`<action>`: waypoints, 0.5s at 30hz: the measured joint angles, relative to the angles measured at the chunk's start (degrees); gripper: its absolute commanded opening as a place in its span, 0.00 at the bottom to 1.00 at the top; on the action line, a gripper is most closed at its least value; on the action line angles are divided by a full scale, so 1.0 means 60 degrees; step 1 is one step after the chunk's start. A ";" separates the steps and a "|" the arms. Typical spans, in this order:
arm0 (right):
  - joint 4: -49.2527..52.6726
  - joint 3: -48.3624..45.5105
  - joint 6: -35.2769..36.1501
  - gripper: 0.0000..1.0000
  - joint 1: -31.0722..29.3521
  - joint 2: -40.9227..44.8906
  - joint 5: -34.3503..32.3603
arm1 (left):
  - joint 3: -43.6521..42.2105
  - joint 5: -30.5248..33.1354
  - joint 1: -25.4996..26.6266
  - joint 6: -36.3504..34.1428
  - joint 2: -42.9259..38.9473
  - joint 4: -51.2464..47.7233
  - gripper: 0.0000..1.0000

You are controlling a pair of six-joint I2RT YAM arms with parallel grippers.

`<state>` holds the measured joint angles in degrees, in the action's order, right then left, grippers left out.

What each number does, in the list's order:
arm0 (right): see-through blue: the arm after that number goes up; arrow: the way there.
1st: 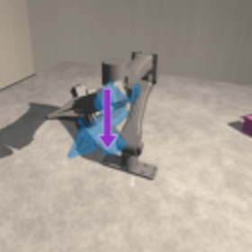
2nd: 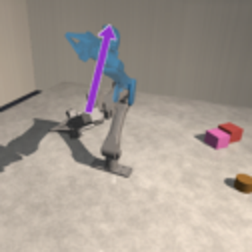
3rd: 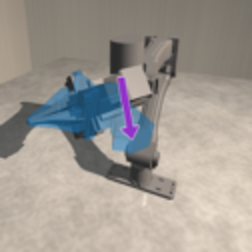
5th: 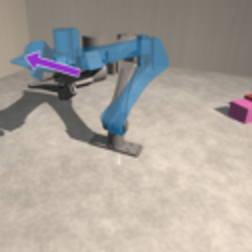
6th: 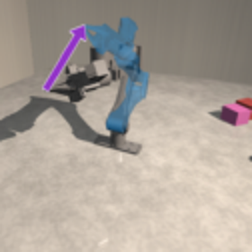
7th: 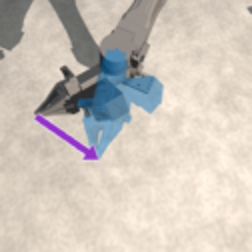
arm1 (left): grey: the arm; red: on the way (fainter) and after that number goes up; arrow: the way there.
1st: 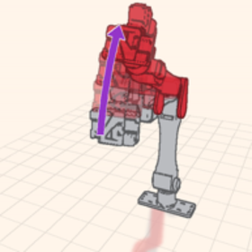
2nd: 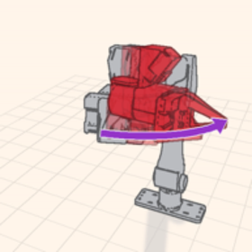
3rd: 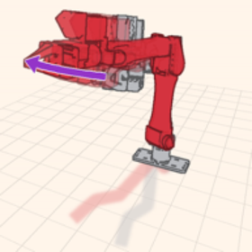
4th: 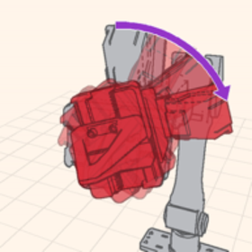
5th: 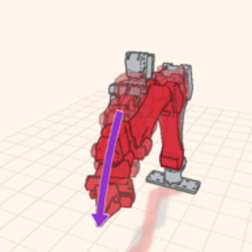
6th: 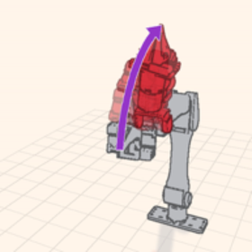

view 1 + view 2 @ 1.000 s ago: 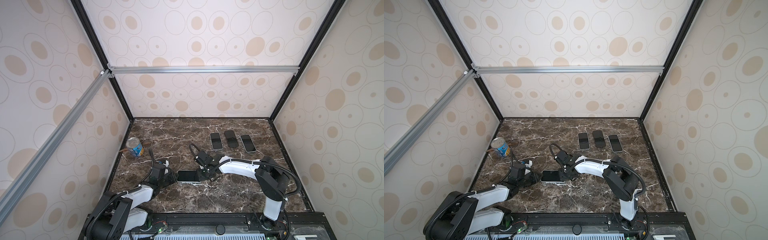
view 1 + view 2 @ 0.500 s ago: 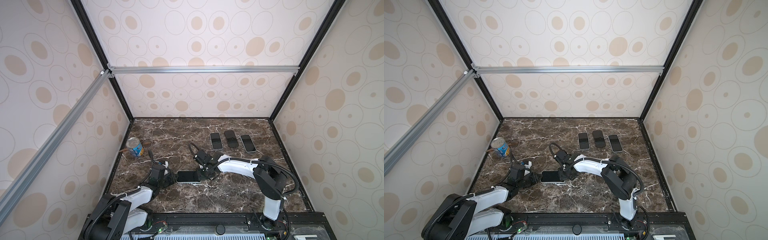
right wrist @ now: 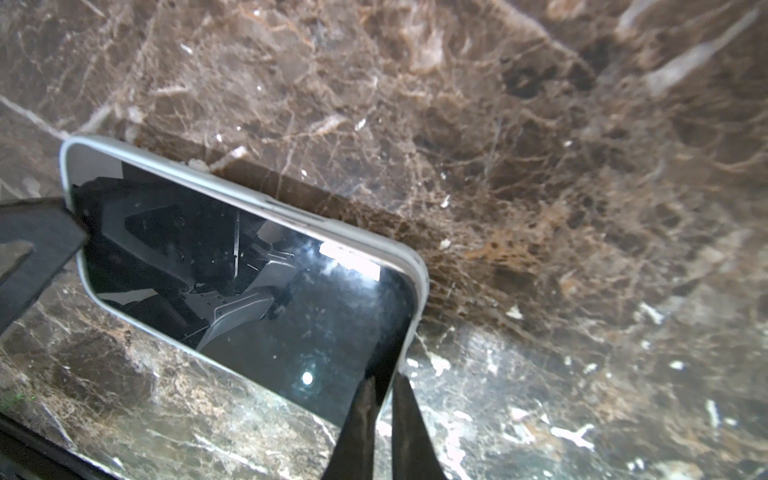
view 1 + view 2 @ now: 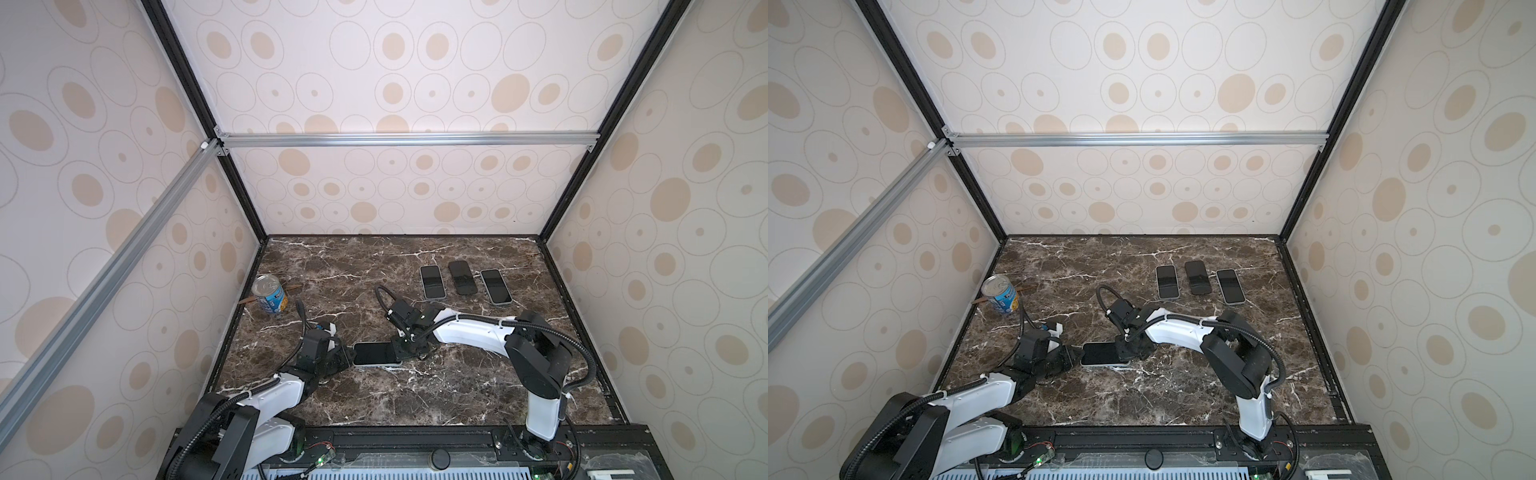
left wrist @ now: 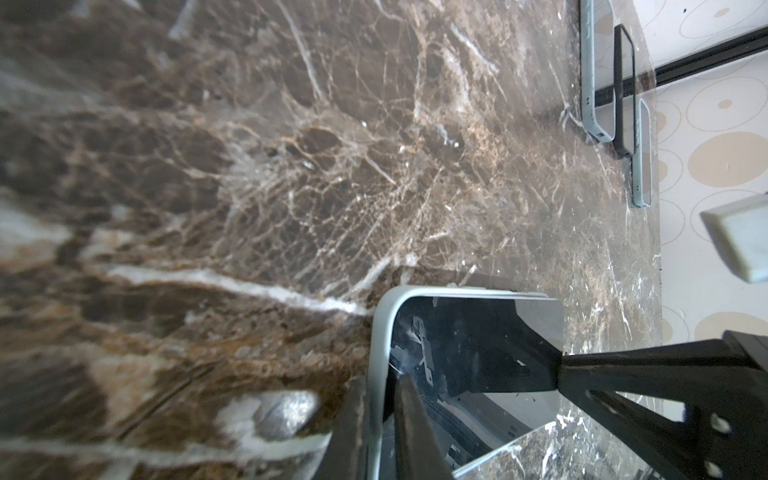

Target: Put the phone into the phone case

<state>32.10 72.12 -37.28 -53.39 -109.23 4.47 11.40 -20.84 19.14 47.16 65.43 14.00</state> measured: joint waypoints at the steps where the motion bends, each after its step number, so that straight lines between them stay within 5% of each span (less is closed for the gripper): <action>1: -0.0004 0.0000 0.0058 0.15 -0.0040 0.0073 -0.0044 | 0.0000 0.0000 0.0004 0.0000 -0.0080 -0.0051 0.16; 15: 0.1177 -0.0033 0.0393 0.14 -0.0313 0.0404 -0.0350 | 0.0000 0.0069 0.0047 0.0109 -0.1027 -0.0499 0.18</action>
<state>39.16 71.92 -34.92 -55.27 -106.80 2.37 11.40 -20.43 19.42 47.81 59.27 11.00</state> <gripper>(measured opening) 0.146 0.174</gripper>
